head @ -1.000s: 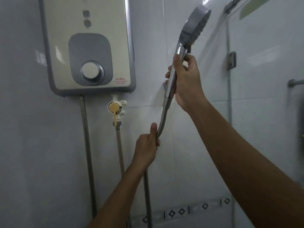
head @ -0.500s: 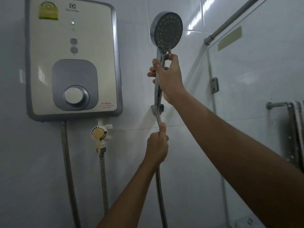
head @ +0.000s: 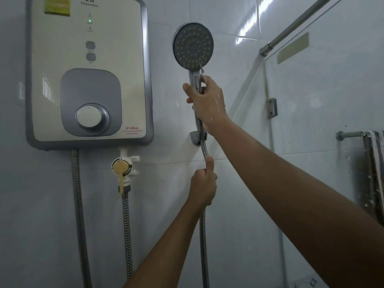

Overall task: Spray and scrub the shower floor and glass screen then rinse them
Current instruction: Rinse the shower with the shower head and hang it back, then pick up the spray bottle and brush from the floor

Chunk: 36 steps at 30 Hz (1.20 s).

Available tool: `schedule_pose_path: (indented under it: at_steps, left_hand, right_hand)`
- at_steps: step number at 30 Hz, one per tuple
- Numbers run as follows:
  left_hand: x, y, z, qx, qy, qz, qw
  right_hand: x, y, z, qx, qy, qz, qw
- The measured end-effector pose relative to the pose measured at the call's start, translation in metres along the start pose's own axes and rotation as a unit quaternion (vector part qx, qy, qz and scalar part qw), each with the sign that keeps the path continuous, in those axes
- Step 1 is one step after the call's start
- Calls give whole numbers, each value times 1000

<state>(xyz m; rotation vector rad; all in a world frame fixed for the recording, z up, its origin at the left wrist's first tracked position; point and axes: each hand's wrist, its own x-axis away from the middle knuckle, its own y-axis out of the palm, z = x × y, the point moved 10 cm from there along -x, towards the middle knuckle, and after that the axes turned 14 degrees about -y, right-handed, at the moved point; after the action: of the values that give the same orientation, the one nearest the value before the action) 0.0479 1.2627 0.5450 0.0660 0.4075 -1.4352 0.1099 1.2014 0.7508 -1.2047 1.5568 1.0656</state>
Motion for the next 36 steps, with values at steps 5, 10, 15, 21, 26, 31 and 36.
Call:
schedule_pose_path:
  at_steps: [5,10,15,21,26,31,36]
  left_hand:
    - [-2,-2,-7,-5,-4,11,1000]
    - [-2,5,-20,-8,-30,15,999]
    - [1,8,-20,8,-33,22,999]
    - [-2,14,-37,-25,-73,28,997]
    - [22,1,-49,-81,-1,57,995]
    - [77,-19,-131,-104,-3,26,994]
    - [154,-60,-251,-135,-44,63,988]
  right_hand:
    - [8,-8,7,-18,-6,58,998]
    - [22,-18,13,-15,-1,106,994]
    - [25,-20,7,7,5,104,995]
    - [42,-17,8,47,40,91,994]
    - [106,-26,22,-4,78,94,993]
    - [194,-44,20,6,102,97,990]
    - [333,-34,35,14,148,4,989]
